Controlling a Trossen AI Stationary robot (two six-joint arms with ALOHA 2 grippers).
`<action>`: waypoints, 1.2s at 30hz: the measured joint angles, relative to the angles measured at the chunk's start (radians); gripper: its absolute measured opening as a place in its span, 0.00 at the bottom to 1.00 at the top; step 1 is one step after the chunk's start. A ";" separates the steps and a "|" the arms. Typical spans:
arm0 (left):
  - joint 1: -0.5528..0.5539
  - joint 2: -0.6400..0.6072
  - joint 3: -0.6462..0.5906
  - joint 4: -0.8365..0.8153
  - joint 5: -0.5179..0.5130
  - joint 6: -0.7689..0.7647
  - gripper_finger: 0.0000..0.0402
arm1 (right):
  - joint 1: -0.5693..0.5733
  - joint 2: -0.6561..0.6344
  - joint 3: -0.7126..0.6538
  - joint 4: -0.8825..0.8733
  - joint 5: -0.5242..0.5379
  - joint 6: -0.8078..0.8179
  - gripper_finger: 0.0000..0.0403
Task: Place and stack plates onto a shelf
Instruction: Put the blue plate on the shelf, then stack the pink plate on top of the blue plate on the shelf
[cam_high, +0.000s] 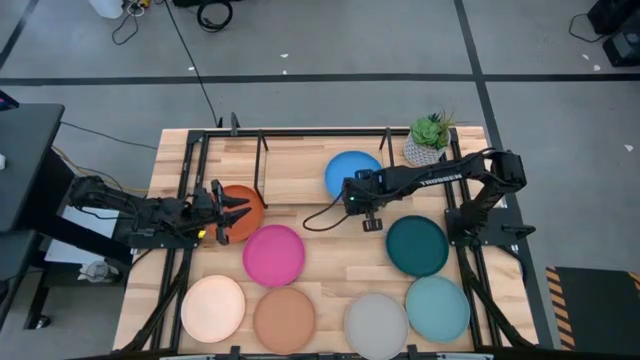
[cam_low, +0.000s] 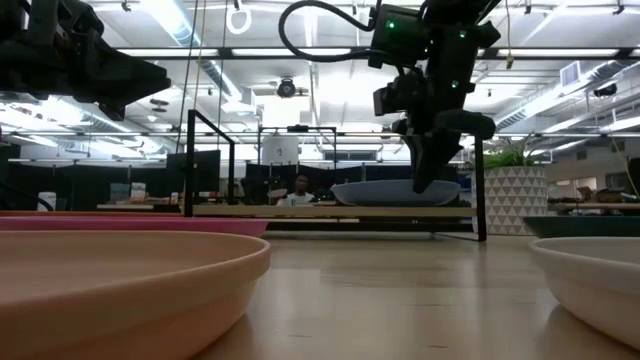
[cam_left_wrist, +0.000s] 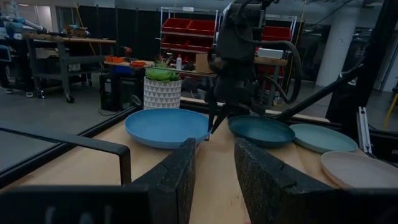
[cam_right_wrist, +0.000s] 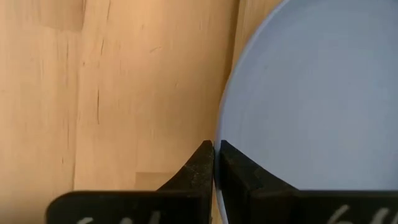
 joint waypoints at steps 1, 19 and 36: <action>0.000 0.000 0.000 0.000 0.000 0.000 0.30 | 0.000 0.000 0.000 0.000 0.000 0.005 0.07; 0.000 0.000 0.000 0.000 0.000 0.002 0.30 | 0.094 0.000 0.099 -0.061 0.095 0.061 0.26; 0.000 0.000 0.000 0.001 0.000 0.002 0.30 | 0.320 0.006 -0.040 0.531 0.078 -0.351 0.38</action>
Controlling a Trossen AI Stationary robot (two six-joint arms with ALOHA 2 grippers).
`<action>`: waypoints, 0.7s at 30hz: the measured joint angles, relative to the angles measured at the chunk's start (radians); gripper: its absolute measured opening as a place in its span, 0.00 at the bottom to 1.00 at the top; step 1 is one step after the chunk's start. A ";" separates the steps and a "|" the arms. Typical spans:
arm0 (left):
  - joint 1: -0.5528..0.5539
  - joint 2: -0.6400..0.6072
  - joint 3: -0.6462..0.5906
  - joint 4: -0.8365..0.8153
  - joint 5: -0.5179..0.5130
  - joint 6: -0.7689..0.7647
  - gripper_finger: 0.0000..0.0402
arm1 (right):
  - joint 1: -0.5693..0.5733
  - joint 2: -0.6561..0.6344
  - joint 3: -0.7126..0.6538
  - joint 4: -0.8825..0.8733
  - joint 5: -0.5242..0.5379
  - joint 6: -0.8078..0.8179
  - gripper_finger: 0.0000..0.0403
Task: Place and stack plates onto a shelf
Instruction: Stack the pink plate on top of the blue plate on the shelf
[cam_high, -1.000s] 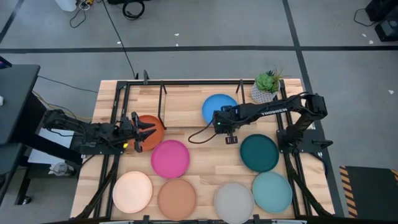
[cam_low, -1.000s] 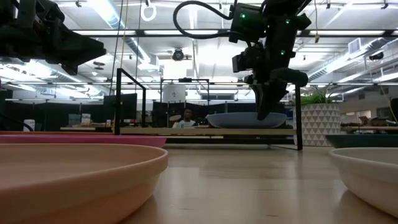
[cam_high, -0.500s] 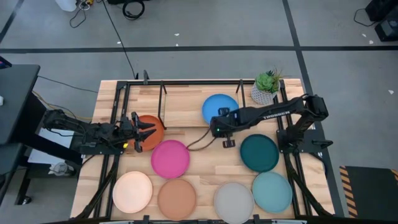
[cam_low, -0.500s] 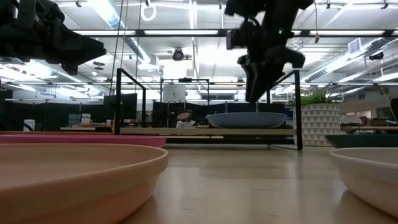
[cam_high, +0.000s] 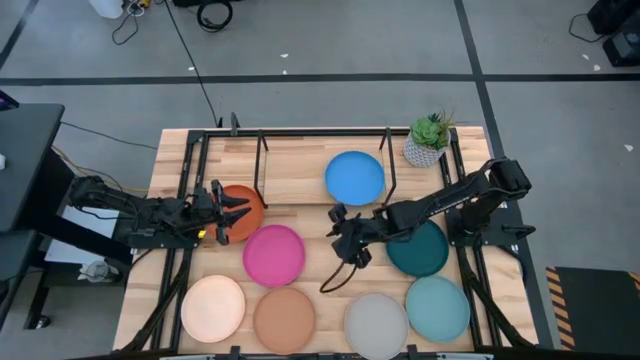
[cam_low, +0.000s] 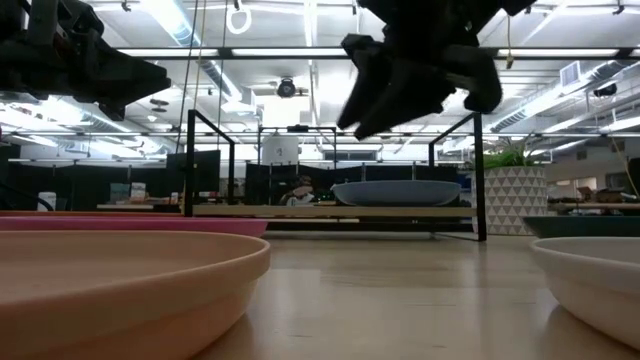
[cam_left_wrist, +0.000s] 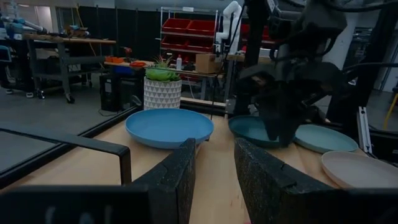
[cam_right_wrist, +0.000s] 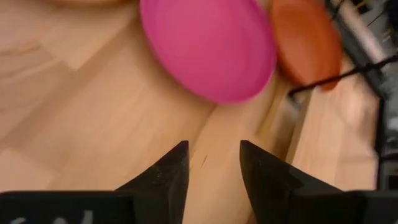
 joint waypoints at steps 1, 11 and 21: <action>0.000 0.000 0.000 0.000 0.000 0.000 0.30 | 0.003 0.000 -0.008 0.035 0.002 -0.012 0.39; 0.000 0.000 0.000 -0.001 0.000 -0.006 0.30 | 0.020 0.142 -0.012 0.279 0.042 -0.136 0.55; 0.000 0.027 0.000 -0.009 -0.001 -0.010 0.30 | 0.027 0.345 0.165 0.218 0.029 -0.263 0.54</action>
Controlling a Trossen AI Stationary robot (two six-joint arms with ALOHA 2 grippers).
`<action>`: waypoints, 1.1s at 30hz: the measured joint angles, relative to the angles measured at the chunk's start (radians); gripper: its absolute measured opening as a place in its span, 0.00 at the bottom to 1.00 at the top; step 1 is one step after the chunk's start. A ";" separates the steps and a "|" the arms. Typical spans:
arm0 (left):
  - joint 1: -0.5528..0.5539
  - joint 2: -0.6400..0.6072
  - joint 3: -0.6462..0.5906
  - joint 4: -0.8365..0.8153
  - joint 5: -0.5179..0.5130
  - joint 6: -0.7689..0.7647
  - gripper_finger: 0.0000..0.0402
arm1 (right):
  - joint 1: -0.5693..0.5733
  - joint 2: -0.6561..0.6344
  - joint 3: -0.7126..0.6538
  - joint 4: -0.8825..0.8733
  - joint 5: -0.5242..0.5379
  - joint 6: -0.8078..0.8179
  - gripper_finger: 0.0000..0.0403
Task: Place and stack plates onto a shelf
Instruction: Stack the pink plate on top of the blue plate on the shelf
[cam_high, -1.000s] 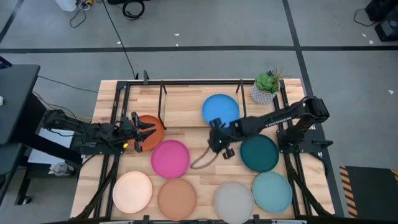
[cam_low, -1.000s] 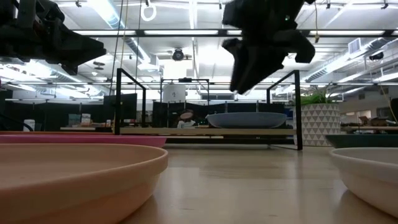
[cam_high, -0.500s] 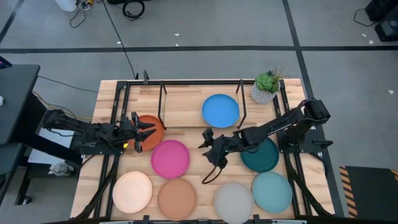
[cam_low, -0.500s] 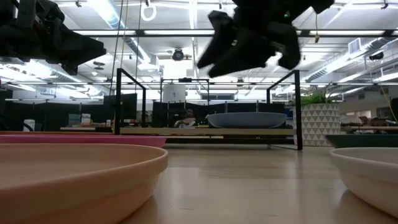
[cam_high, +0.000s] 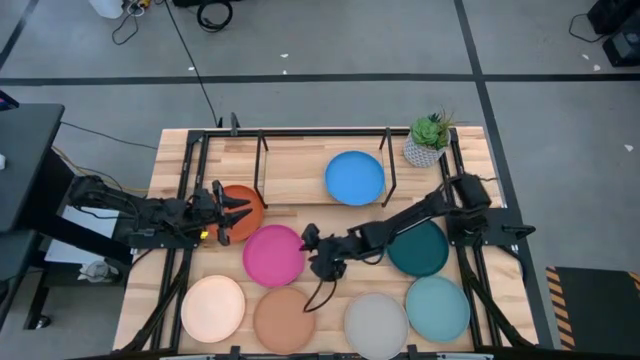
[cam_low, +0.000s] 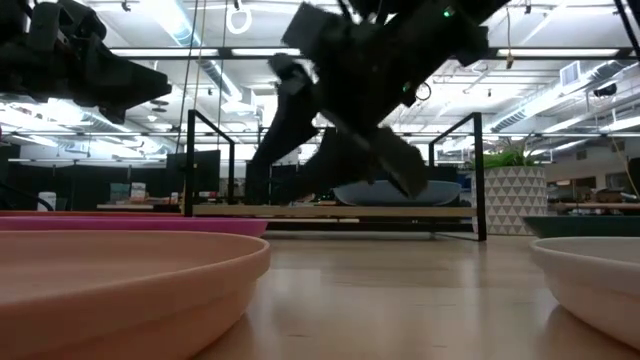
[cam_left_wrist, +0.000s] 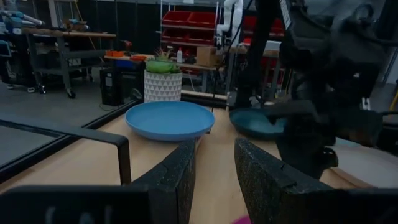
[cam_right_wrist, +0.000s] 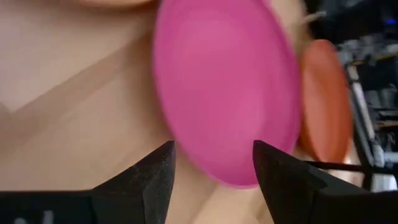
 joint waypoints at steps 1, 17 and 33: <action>0.000 0.003 0.000 0.004 0.000 0.000 0.30 | 0.000 0.016 0.017 -0.020 0.000 -0.015 0.54; 0.000 0.006 0.000 0.002 0.000 -0.008 0.30 | -0.042 0.082 0.078 -0.082 -0.110 -0.061 0.31; 0.000 0.006 0.000 0.002 0.000 -0.009 0.30 | -0.071 0.082 0.078 -0.109 -0.186 -0.046 0.09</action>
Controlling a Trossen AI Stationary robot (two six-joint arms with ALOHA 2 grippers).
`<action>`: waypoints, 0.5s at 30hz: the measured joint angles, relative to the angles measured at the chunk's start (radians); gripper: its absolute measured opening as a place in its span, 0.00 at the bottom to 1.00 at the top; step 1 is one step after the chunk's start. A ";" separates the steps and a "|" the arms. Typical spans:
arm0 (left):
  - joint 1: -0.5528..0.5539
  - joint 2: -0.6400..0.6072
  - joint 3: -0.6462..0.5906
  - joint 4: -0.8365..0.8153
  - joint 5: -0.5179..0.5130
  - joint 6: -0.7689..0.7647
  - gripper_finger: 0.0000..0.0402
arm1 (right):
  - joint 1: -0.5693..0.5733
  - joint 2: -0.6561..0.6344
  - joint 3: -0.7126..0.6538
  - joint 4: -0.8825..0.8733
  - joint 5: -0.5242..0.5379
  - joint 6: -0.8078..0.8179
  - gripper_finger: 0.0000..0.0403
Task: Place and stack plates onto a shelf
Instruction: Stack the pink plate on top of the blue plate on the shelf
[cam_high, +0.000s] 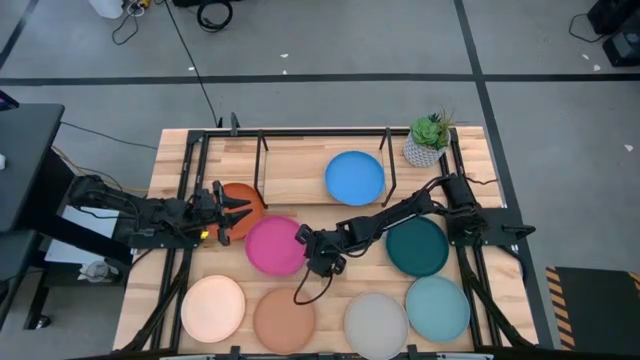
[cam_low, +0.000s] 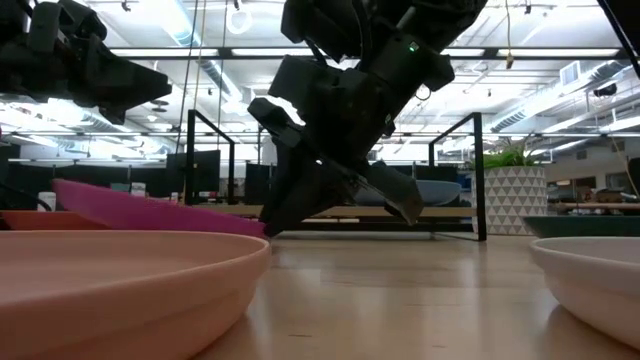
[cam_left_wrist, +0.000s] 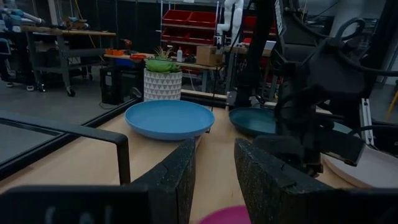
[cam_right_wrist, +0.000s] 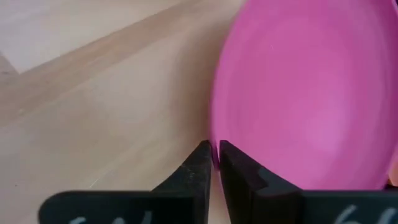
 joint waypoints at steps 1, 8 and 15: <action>0.000 0.000 0.000 0.000 0.000 0.000 0.30 | 0.000 0.000 0.000 -0.001 0.000 0.000 0.09; 0.000 0.000 0.000 0.000 0.000 0.000 0.30 | 0.013 0.000 0.000 -0.001 0.000 -0.035 0.03; 0.000 0.000 0.000 0.000 0.000 0.000 0.30 | 0.030 0.000 0.000 -0.001 0.044 -0.055 0.03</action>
